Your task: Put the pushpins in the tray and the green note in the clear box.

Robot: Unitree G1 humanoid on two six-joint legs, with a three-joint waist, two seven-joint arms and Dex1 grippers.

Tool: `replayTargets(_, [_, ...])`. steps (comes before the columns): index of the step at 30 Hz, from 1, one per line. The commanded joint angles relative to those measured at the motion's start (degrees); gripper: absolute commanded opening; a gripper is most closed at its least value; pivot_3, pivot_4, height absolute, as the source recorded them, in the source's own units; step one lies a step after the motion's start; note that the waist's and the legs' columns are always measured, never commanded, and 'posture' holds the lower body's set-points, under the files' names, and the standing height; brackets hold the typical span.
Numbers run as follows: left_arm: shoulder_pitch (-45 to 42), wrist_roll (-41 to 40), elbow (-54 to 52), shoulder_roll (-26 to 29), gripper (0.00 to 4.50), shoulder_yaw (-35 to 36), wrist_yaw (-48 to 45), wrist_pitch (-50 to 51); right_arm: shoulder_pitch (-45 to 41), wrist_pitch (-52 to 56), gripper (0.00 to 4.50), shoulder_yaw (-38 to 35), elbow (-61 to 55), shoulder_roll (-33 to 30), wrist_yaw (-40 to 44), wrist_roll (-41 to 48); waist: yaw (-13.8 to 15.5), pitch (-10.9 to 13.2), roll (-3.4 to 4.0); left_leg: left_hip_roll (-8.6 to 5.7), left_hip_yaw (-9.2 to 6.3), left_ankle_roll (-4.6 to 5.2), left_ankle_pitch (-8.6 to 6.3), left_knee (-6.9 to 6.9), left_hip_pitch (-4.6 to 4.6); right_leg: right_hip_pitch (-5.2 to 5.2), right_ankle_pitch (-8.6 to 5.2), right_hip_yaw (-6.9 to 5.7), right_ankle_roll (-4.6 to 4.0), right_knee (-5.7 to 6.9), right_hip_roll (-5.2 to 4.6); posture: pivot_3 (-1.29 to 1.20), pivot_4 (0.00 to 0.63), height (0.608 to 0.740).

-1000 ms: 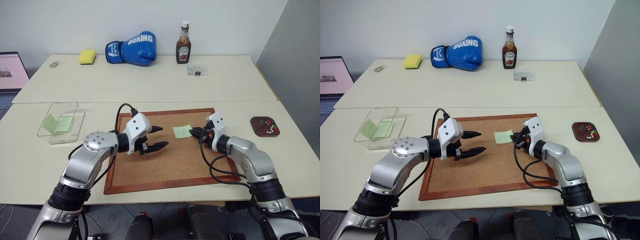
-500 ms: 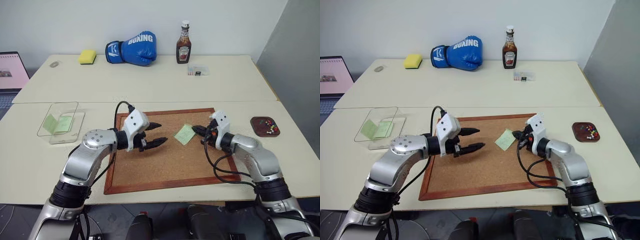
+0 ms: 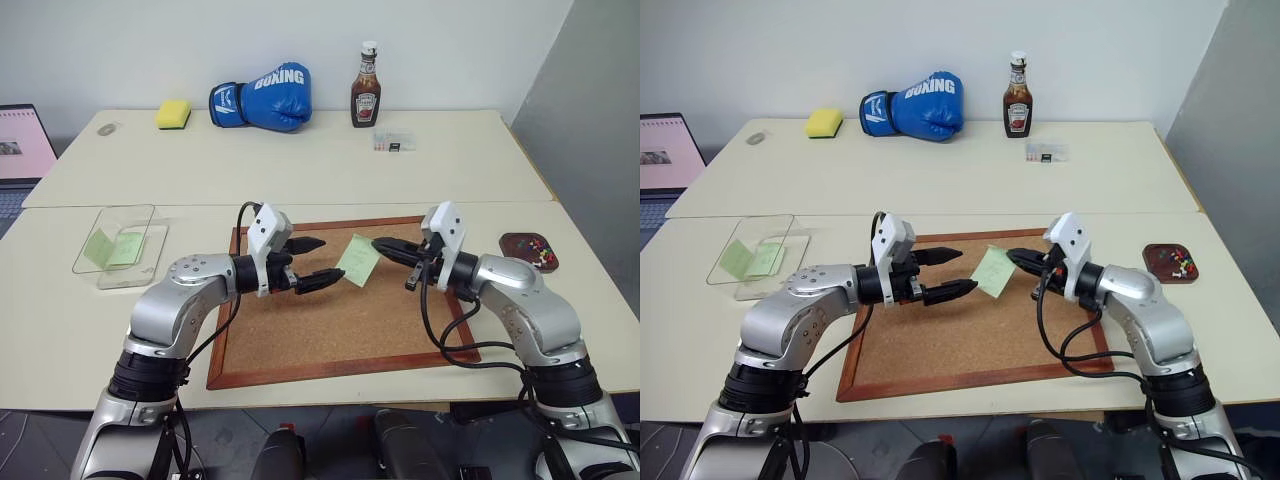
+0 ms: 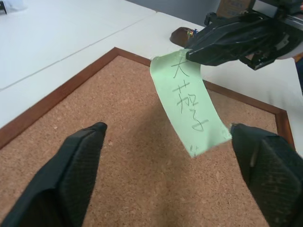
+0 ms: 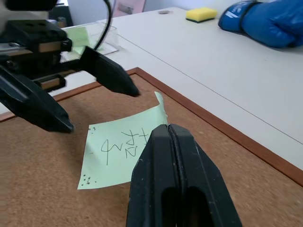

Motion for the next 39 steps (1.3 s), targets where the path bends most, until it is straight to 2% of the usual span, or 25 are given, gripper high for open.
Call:
replayTargets(1, [-1.4, -2.2, -2.9, -0.5, 4.49, -0.6, 0.1, 2.7, -1.1, -1.1, 0.0, 0.7, -3.4, 0.9, -0.3, 0.3, 0.0, 0.0, 0.0, 0.0, 0.0, 0.0, 0.0, 0.01, 0.0, 0.0, 0.0, 0.0, 0.0, 0.0, 0.0, 0.0, 0.15, 0.74])
replayTargets(4, [-2.2, -3.4, -2.7, -1.8, 4.49, 0.0, 1.1, 4.0, -1.3, -0.7, 0.0, 1.4, -4.4, 1.8, -0.4, 0.8, 0.0, 0.0, 0.0, 0.0, 0.0, 0.0, 0.0, 0.01, 0.0, 0.0, 0.0, 0.0, 0.0, 0.0, 0.0, 0.0, 0.15, 0.74])
replayTargets(6, [-2.2, -3.2, -2.6, -1.7, 4.14, -0.4, 0.7, 3.9, -1.5, -0.6, 0.0, 1.6, -4.7, 2.2, -0.5, 0.9, 0.0, 0.0, 0.0, 0.0, -0.01, 0.0, 0.0, 0.01, 0.0, 0.0, 0.0, -0.01, 0.0, 0.0, 0.0, 0.0, 0.15, 0.74])
replayTargets(7, [-2.0, -3.1, -2.6, -1.7, 4.11, -0.5, 0.6, 3.8, -1.6, -0.5, 0.0, 1.6, -4.8, 2.4, -0.6, 1.0, 0.0, 0.0, 0.0, 0.0, -0.01, 0.0, 0.0, 0.0, 0.0, 0.0, 0.0, -0.02, 0.0, 0.0, 0.0, 0.0, 0.15, 0.74])
replayTargets(19, [-1.5, -5.1, -4.5, -1.5, 1.75, 0.3, 0.7, 4.2, -1.1, -0.3, 0.0, 1.1, -4.7, 2.3, -1.0, 1.0, 0.0, 0.0, 0.0, 0.0, -0.01, 0.0, 0.0, 0.0, 0.01, 0.0, 0.0, -0.01, 0.0, 0.0, 0.0, 0.0, 0.15, 0.74])
replayTargets(20, [-1.4, -5.2, -4.5, -1.4, 1.4, 0.4, 0.7, 4.2, -1.1, -0.3, 0.0, 1.1, -4.6, 2.2, -1.0, 1.0, 0.0, 0.0, 0.0, 0.0, -0.01, 0.0, 0.0, 0.0, 0.01, 0.0, 0.0, -0.01, 0.0, 0.0, 0.0, 0.0, 0.15, 0.74])
replayTargets(23, [-1.4, -5.0, -4.5, -1.2, 0.72, 0.5, 0.6, 3.9, -1.1, -0.6, 0.0, 1.1, -4.2, 2.1, -0.9, 0.8, 0.0, 0.0, 0.0, 0.0, -0.01, 0.0, 0.0, 0.0, 0.01, 0.0, 0.0, -0.01, 0.0, 0.0, 0.0, 0.0, 0.15, 0.74])
replayTargets(27, [-1.3, -5.0, -4.7, -1.1, 0.05, 0.4, 0.7, 3.7, -1.2, -0.6, 0.0, 1.1, -4.2, 2.2, -1.0, 0.8, 0.0, 0.0, 0.0, 0.0, -0.01, 0.0, 0.0, 0.0, 0.01, 0.0, 0.0, -0.01, 0.0, 0.0, 0.0, 0.0, 0.15, 0.74])
replayTargets(31, [-1.3, -4.2, -4.4, -1.0, 0.05, -0.3, 1.1, 3.5, -1.3, -0.1, 0.0, 1.2, -4.7, 2.4, -1.1, 1.2, 0.0, 0.0, 0.0, 0.0, -0.01, 0.0, 0.0, 0.0, 0.01, 0.0, 0.0, -0.01, 0.0, 0.0, 0.0, 0.0, 0.15, 0.74])
replayTargets(37, [-1.0, -3.8, -4.1, -0.3, 0.0, 0.1, 1.4, 3.4, -1.1, 1.3, 1.09, 0.8, -6.4, 1.5, -0.4, 2.8, 0.0, 0.0, 0.0, 0.0, -0.01, 0.0, 0.0, 0.0, 0.0, 0.0, 0.0, -0.01, 0.0, 0.0, 0.0, 0.0, 0.15, 0.74])
replayTargets(39, [-0.9, -3.2, -3.2, 1.1, 0.0, 1.2, 1.1, 2.6, -1.4, 2.6, 1.68, -0.2, -7.0, 0.8, -0.4, 3.9, 0.0, 0.0, 0.0, 0.0, -0.01, 0.0, 0.0, 0.0, 0.0, 0.0, 0.0, -0.01, 0.0, 0.0, 0.0, 0.0, 0.15, 0.74])
